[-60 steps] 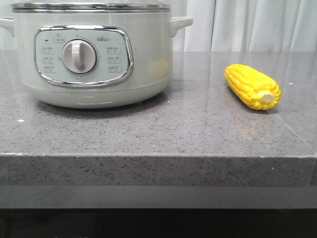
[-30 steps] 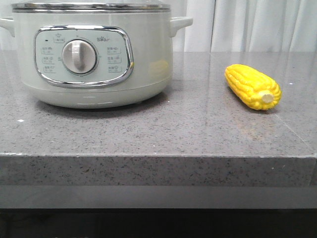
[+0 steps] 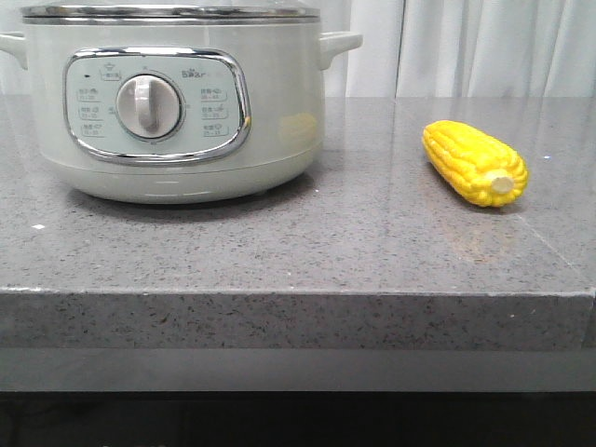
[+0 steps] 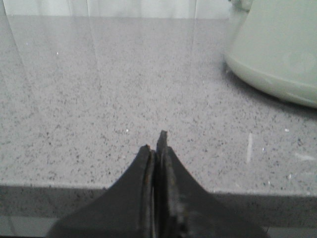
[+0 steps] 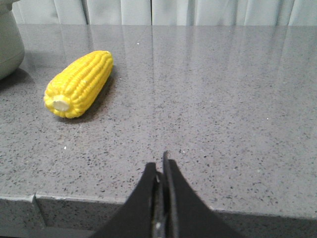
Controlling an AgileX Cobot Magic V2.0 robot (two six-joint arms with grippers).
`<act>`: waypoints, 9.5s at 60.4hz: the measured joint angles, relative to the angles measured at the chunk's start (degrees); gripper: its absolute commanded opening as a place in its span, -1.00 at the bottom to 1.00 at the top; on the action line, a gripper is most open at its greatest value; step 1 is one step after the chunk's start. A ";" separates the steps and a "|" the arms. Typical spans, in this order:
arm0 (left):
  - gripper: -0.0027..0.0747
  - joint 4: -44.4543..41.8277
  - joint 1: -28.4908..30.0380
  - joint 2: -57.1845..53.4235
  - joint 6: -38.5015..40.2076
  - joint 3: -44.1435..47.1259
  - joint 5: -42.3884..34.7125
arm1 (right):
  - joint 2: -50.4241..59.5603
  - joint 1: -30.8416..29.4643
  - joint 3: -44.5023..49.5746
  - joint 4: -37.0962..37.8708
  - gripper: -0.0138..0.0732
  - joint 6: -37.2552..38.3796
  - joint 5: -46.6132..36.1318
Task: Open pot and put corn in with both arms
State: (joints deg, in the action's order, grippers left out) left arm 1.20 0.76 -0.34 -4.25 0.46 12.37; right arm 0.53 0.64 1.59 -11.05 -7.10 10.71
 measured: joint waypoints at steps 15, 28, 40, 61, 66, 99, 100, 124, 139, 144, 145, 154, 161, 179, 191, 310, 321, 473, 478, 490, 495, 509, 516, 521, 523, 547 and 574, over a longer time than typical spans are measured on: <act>-0.98 2.36 0.00 0.00 0.00 -0.24 -1.08 | 0.00 0.00 0.00 0.00 -0.84 0.00 0.48; -0.98 2.85 0.00 1.68 0.00 -10.23 2.83 | -0.35 0.00 -9.64 0.00 -0.83 0.00 6.82; -0.98 2.85 0.00 15.81 0.00 -23.82 7.30 | -9.64 0.00 -22.57 0.01 -0.83 -0.45 8.07; -0.69 2.85 0.00 29.82 0.00 -31.78 7.52 | -22.22 0.00 -29.91 0.11 -0.58 -1.03 8.54; -0.13 2.85 0.00 29.83 0.00 -31.78 7.52 | -22.22 0.00 -29.91 0.11 -0.14 -1.03 8.54; 0.72 4.93 -0.12 36.23 -1.44 -39.15 12.37 | -22.22 0.00 -29.91 0.11 0.82 -1.06 8.54; 0.72 4.93 -0.44 36.95 -1.44 -39.92 12.83 | -22.22 0.00 -29.91 0.11 0.82 -1.06 8.54; 0.72 5.29 -14.75 63.19 -1.79 -66.46 24.11 | -22.22 0.00 -29.91 0.11 0.82 -1.06 8.54; 0.72 8.10 -21.06 81.56 -1.79 -89.12 34.40 | -22.22 0.00 -29.91 0.11 0.82 -1.06 9.04; 0.72 8.45 -21.54 86.19 -1.79 -95.38 37.00 | -22.22 0.00 -29.91 0.11 0.82 -1.06 9.45; 0.72 8.54 -21.54 87.35 -1.79 -96.31 37.43 | -22.22 0.00 -29.91 0.11 0.82 -1.06 9.45; 0.72 8.91 -21.54 93.99 -1.79 -103.46 40.78 | -22.22 0.00 -29.91 0.11 0.82 -1.06 9.78; 0.72 8.95 -21.54 97.10 -1.79 -105.37 41.64 | -22.22 0.00 -29.91 0.12 0.82 -1.06 9.78; 0.32 9.04 -21.54 99.43 -1.79 -105.49 42.34 | -22.22 0.00 -29.91 0.12 0.82 -1.06 9.78; -0.04 9.90 -21.68 99.43 -1.79 -105.53 42.58 | -22.22 0.00 -29.91 0.12 0.82 -1.06 9.78; -0.06 9.47 -21.73 35.96 -3.76 -57.89 49.57 | -32.49 0.00 -30.28 0.22 0.82 -1.16 9.44; -0.06 9.47 -21.73 28.43 -3.37 -54.43 51.29 | -45.13 0.00 -34.84 -1.73 0.82 -1.16 9.44; -0.06 9.72 -21.73 24.91 -3.01 -53.59 52.16 | -109.34 32.50 -105.01 -11.43 0.44 -5.64 26.21; -0.07 9.72 -21.73 24.91 -3.01 -53.59 52.16 | -109.34 32.50 -105.01 -11.43 0.42 -5.64 26.21; -0.06 9.72 -21.73 24.91 -3.01 -53.59 52.16 | -109.34 32.50 -105.01 -11.43 -0.23 -5.64 26.21; -0.07 9.72 -21.73 24.91 -3.01 -53.59 52.16 | -109.34 32.50 -105.01 -11.43 -0.52 -5.64 26.21; -0.06 9.72 -21.73 24.91 -3.01 -53.59 52.16 | -108.15 31.08 -105.01 -11.43 -0.84 -5.64 26.21; -0.06 9.72 -21.73 24.91 -3.01 -53.59 52.16 | -106.09 27.91 -105.01 -11.43 -0.84 -5.64 26.85; -0.06 9.72 -21.73 24.91 -3.01 -53.59 52.16 | -103.67 25.03 -104.26 -11.02 -0.84 -5.64 27.33; -0.07 9.72 -21.73 24.91 -3.01 -53.59 52.16 | -102.64 23.65 -103.64 -10.57 -0.84 -5.64 27.29; -0.06 9.72 -21.73 24.91 -3.01 -53.59 52.16 | -83.04 9.16 -78.89 -7.30 -0.84 -5.99 20.78; -0.07 9.72 -21.73 24.91 -3.01 -53.59 52.03 | -50.94 8.52 -43.34 -7.05 -0.84 -10.10 6.84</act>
State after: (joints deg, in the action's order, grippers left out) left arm 10.92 -20.96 24.57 -7.26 -53.14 64.39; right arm -50.41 9.16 -41.75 -18.10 -17.20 17.55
